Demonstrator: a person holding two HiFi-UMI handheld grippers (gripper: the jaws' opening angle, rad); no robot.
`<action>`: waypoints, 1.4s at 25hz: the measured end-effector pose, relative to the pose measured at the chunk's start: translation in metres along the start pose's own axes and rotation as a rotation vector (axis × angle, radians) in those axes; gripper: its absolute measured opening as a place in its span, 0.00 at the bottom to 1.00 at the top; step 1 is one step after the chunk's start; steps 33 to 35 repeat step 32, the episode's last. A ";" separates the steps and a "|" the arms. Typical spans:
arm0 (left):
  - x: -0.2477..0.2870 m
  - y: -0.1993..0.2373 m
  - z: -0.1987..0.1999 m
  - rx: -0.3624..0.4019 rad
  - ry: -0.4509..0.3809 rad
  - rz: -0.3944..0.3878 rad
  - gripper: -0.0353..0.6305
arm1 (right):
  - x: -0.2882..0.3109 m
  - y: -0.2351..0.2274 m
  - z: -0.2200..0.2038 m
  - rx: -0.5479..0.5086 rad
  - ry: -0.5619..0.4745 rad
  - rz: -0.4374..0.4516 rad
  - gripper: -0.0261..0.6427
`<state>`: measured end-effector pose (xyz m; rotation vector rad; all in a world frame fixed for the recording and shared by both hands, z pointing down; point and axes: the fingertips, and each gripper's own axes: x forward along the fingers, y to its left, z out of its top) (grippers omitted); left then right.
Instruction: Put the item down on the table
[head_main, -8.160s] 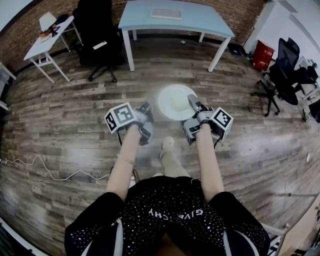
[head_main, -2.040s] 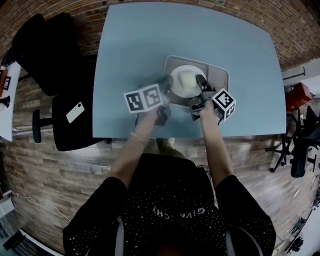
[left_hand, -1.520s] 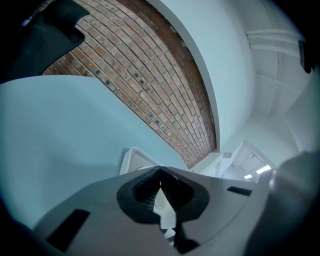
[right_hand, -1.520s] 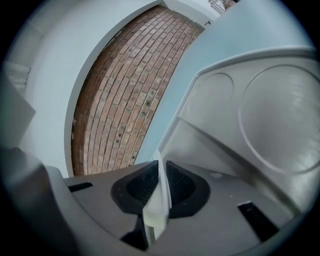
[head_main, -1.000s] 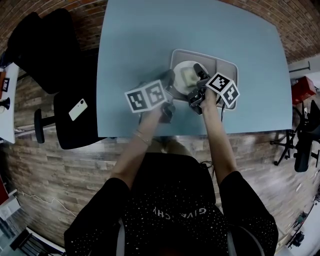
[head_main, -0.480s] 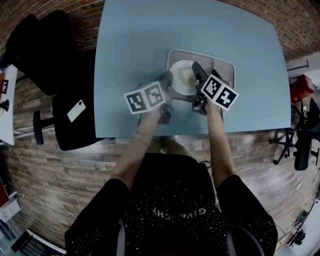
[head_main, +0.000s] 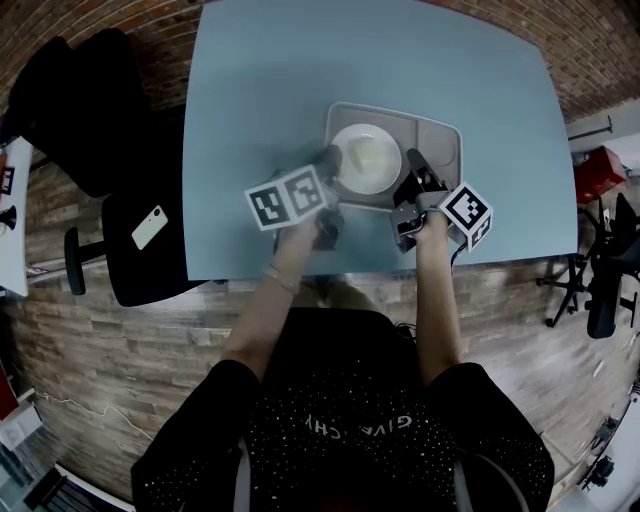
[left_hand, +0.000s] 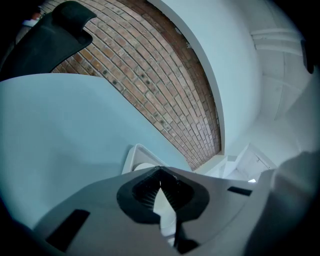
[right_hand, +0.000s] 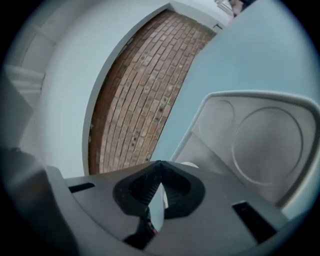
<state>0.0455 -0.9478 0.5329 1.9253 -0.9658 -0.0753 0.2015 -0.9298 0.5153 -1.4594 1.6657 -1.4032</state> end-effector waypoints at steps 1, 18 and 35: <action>0.000 0.000 0.000 0.000 -0.001 0.002 0.07 | -0.003 0.000 0.001 0.049 -0.010 0.023 0.06; -0.008 0.002 -0.002 -0.013 -0.010 0.017 0.07 | -0.015 -0.001 -0.005 0.253 -0.009 0.138 0.06; -0.001 -0.003 -0.015 -0.009 0.027 0.005 0.07 | -0.019 -0.005 -0.008 0.258 0.017 0.134 0.06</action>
